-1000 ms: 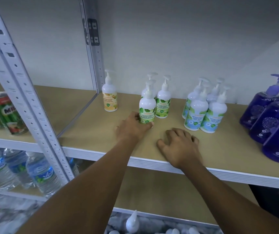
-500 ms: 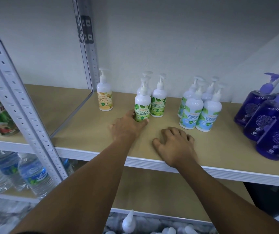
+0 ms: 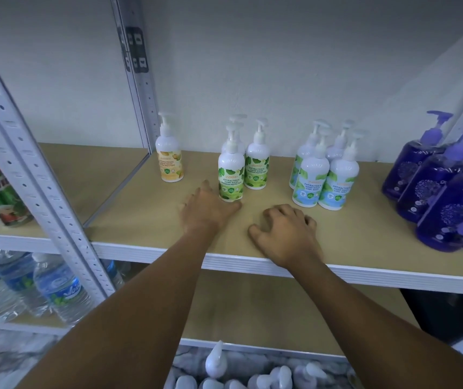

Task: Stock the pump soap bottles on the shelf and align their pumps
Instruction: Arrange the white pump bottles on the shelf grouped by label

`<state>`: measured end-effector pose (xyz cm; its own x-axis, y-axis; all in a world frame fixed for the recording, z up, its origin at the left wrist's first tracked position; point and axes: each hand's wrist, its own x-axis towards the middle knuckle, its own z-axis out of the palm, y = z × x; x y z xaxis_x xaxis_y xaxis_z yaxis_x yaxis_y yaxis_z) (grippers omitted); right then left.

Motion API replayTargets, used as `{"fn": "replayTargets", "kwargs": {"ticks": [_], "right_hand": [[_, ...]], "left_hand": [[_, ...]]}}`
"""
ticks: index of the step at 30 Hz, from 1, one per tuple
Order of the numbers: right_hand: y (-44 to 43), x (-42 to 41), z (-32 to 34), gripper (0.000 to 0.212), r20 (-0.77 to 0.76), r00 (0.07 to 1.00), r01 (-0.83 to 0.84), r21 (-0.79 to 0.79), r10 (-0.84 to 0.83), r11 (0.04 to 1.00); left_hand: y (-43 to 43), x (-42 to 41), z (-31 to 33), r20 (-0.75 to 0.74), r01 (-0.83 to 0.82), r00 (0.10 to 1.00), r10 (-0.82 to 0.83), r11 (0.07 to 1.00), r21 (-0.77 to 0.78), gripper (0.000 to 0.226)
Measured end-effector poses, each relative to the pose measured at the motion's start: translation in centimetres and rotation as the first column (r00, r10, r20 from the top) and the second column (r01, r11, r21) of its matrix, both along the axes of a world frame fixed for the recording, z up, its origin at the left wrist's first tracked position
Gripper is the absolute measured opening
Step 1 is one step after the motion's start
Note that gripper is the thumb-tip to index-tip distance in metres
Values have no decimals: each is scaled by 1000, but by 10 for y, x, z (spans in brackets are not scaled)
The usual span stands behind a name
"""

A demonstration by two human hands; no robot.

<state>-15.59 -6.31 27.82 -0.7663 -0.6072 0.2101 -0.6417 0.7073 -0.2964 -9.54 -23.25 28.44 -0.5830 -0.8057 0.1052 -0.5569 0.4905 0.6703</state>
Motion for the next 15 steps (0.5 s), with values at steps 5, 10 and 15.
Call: {"fn": "replayTargets", "kwargs": {"ticks": [5, 10, 15], "right_hand": [[25, 13, 3, 34, 55, 998, -20, -199, 31, 980], [82, 47, -19, 37, 61, 995, -45, -409, 77, 911], [176, 87, -65, 28, 182, 983, 130, -526, -38, 841]], "left_hand": [[34, 29, -1, 90, 29, 996, -20, 994, -101, 86], [102, 70, -27, 30, 62, 998, -56, 956, -287, 49], [195, 85, -43, -143, 97, 981, -132, 968, -230, 36]]}}
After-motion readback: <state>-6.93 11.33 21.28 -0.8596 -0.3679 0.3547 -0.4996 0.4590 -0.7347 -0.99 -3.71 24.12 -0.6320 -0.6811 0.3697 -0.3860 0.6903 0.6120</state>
